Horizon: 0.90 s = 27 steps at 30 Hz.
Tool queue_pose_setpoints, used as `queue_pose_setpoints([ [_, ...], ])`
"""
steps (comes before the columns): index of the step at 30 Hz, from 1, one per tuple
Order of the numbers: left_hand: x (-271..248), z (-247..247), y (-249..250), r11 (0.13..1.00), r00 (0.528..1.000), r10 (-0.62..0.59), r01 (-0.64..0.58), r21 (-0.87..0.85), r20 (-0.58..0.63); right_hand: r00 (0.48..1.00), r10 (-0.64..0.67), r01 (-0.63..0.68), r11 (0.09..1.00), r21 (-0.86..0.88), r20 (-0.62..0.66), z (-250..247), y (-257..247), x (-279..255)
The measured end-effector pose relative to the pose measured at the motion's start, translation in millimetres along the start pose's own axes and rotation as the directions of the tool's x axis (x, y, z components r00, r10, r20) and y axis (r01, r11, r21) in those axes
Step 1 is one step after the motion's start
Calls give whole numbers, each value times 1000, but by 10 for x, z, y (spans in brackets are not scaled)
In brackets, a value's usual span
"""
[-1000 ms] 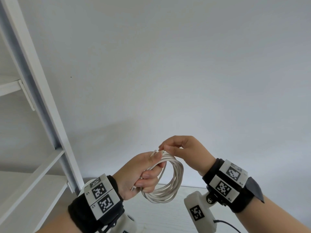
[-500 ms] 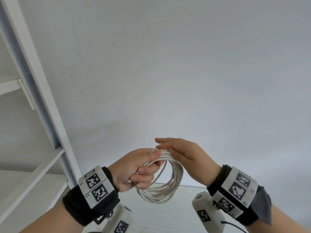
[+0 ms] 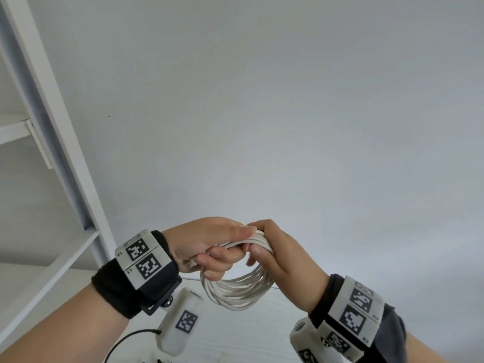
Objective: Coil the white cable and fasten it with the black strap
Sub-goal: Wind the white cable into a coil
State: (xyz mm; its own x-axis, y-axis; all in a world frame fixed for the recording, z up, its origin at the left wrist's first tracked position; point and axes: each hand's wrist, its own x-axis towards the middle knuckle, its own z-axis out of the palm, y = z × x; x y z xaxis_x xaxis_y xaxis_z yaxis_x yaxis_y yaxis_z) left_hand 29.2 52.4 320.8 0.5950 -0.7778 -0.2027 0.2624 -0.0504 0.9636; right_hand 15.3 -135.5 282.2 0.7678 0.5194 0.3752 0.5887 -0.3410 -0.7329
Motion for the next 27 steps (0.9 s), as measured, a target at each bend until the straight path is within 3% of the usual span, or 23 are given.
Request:
queue_pose_setpoints([
  [6,111,2,-18,972,974,63,-10,236,-218,988,126,-134,987,-91,-93,38,129,56],
  [8,159,-18,-65,961,941,117,-27,275,-316,976,169,-181,980,-78,-137,64,169,88],
  [10,229,-30,-142,928,867,217,-40,371,-449,961,203,-221,972,-83,-190,97,215,130],
  [12,287,-36,-255,848,757,368,-35,528,-541,939,244,-268,961,-72,-242,119,261,171],
  [13,304,-29,-323,801,708,440,-31,598,-553,928,264,-287,957,-53,-262,124,281,191],
  [15,319,-4,-464,754,653,528,-65,654,-544,916,293,-311,950,-23,-275,142,302,217],
  [18,315,-16,-617,800,620,528,-133,585,-581,914,321,-334,942,-12,-247,218,337,220],
  [27,288,-308,-795,782,569,507,11,623,-647,940,337,-336,942,20,-50,437,555,356],
])
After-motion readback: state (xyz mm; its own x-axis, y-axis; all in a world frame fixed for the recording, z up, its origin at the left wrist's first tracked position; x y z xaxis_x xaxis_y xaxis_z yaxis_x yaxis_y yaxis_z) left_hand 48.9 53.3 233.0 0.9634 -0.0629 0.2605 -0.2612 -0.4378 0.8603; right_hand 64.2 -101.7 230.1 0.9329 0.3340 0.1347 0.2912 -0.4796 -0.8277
